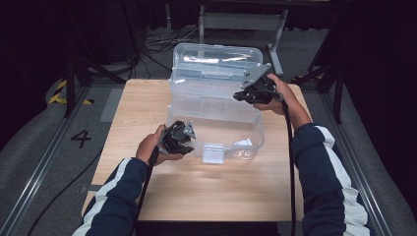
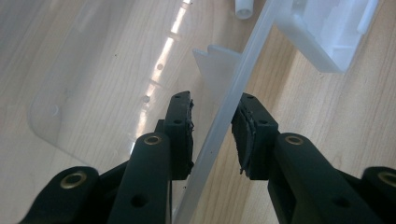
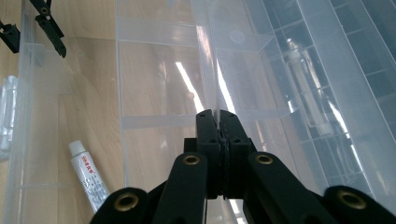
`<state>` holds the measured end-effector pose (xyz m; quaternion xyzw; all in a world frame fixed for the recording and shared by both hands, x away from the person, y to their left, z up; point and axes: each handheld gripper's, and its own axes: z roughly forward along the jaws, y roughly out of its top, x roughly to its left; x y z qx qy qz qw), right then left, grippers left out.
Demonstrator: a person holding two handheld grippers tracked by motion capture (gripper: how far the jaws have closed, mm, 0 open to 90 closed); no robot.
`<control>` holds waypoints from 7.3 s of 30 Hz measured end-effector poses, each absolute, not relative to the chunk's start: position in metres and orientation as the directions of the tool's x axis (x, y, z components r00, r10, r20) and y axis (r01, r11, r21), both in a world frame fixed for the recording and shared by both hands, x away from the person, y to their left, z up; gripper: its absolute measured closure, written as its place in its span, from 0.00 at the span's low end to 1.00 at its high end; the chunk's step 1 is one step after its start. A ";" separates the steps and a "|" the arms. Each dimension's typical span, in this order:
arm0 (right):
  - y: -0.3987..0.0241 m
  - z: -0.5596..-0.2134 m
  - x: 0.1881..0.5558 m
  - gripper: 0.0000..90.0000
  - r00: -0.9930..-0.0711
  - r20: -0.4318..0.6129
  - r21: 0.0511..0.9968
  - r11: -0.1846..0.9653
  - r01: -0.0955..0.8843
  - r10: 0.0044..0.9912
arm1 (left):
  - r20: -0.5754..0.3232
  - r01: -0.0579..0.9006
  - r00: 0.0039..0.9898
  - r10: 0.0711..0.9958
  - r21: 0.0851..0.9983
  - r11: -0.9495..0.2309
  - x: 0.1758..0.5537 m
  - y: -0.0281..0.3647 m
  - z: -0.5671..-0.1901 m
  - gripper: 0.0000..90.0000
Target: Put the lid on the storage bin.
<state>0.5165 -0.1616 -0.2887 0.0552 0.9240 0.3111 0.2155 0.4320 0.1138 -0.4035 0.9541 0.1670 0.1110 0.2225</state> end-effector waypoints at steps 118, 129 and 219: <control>-0.167 -0.314 0.462 0.89 -0.859 -0.448 0.590 0.804 -0.076 0.249 | 0.177 0.196 0.899 0.400 0.653 -0.731 0.409 0.126 -0.382 0.72; -0.168 -0.316 0.459 0.88 -0.856 -0.447 0.598 0.799 -0.071 0.259 | 0.200 0.192 0.891 0.408 0.647 -0.737 0.412 0.130 -0.383 0.83; -0.172 -0.329 0.448 0.86 -0.852 -0.443 0.631 0.772 -0.075 0.279 | -0.029 0.288 0.670 0.742 0.931 -0.224 0.506 0.202 -0.339 1.00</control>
